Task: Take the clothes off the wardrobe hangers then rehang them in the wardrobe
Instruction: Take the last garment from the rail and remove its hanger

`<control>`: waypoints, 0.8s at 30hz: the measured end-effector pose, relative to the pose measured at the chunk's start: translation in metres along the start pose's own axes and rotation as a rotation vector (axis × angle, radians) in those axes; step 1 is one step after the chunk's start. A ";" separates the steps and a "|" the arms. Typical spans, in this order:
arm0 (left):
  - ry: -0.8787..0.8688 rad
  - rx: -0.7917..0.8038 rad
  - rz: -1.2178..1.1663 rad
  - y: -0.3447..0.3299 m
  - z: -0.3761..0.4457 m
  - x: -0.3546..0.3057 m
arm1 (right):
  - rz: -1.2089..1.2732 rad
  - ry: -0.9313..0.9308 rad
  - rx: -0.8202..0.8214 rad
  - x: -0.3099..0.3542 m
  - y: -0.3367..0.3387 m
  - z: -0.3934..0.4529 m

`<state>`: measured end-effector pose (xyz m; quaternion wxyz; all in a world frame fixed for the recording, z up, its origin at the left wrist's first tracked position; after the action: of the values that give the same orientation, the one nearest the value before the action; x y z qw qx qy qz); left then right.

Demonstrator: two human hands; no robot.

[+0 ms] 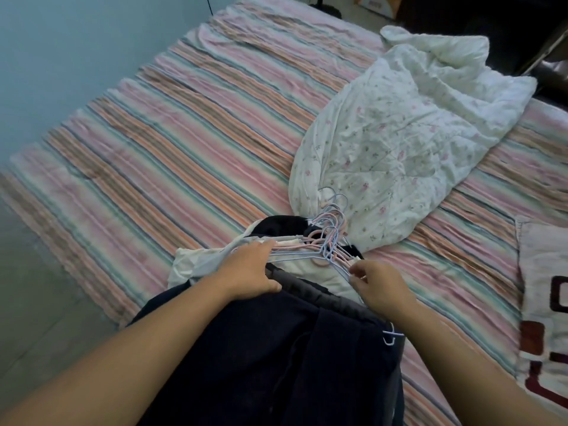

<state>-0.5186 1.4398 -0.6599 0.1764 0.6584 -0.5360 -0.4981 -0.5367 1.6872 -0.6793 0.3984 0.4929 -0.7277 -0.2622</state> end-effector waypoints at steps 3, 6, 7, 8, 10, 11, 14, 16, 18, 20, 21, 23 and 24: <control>0.031 -0.040 0.028 0.043 -0.038 -0.005 | -0.054 0.109 0.012 0.049 0.020 -0.033; 0.050 -0.075 0.044 0.088 -0.087 -0.010 | -0.112 0.221 -0.007 0.109 0.044 -0.078; 0.058 -0.080 0.051 0.101 -0.104 -0.011 | -0.126 0.268 -0.010 0.127 0.050 -0.092; 0.069 -0.080 0.063 0.112 -0.123 -0.012 | -0.134 0.306 -0.012 0.145 0.058 -0.109; 0.089 -0.093 0.083 0.138 -0.175 -0.009 | -0.139 0.397 -0.063 0.188 0.076 -0.150; 0.090 -0.085 0.084 0.146 -0.191 -0.010 | -0.132 0.428 -0.086 0.200 0.085 -0.164; 0.118 -0.106 0.085 0.175 -0.272 -0.004 | -0.189 0.539 -0.100 0.254 0.103 -0.226; 0.138 -0.141 0.132 0.194 -0.332 0.000 | -0.260 0.619 -0.087 0.292 0.107 -0.273; 0.178 -0.180 0.187 0.209 -0.392 0.005 | -0.332 0.685 -0.089 0.328 0.110 -0.322; 0.233 -0.205 0.195 0.218 -0.450 0.009 | -0.391 0.754 -0.101 0.361 0.108 -0.372; 0.257 -0.212 0.194 0.221 -0.479 0.009 | -0.414 0.792 -0.103 0.377 0.106 -0.397; 0.302 -0.227 0.202 0.225 -0.536 0.011 | -0.470 0.866 -0.102 0.406 0.098 -0.450; 0.315 -0.232 0.198 0.225 -0.564 0.011 | -0.496 0.899 -0.095 0.419 0.093 -0.476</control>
<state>-0.1619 1.1780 -0.2432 0.3806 0.6474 -0.5029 -0.4279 -0.2678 1.3392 -0.2129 0.6198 0.6960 -0.3329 -0.1439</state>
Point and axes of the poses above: each hand's wrist, its own z-axis towards the middle knuckle, its own y-axis out of the back of the hand, x = y × z, the point moved 8 cm from there along z, towards the middle knuckle, and after that the axes turned 10 degrees about -y, right-handed, at the moved point
